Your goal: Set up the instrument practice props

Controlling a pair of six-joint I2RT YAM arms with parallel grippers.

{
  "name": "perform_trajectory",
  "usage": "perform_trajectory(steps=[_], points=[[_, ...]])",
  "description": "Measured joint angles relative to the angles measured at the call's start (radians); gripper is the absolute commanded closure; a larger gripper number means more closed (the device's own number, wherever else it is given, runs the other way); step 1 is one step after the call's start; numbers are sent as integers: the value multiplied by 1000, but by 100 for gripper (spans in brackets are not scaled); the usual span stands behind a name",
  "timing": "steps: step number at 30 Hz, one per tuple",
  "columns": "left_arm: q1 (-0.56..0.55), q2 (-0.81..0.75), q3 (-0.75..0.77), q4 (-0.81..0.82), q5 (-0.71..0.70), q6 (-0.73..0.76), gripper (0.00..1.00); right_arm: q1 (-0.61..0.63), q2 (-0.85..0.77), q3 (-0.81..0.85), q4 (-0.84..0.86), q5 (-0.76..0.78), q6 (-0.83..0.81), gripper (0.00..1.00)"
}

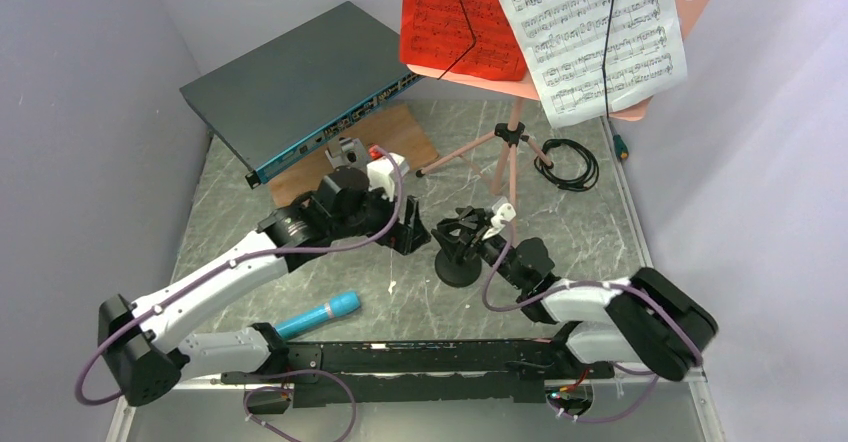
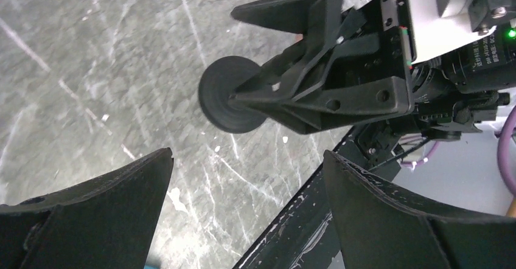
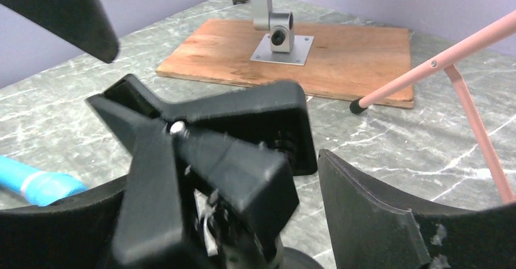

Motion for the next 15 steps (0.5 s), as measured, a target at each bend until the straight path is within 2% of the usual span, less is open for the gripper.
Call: perform_trajectory(steps=[3, 9, 15], points=[[1, 67, 42, 31, 95, 45, 1, 0, -117, 0, -153, -2, 13, 17], [1, 137, 60, 111, 237, 83, 1, 0, -349, 16, -520, 48, 78, 1], [7, 141, 84, 95, 214, 96, 1, 0, -578, 69, -956, 105, 214, 0]])
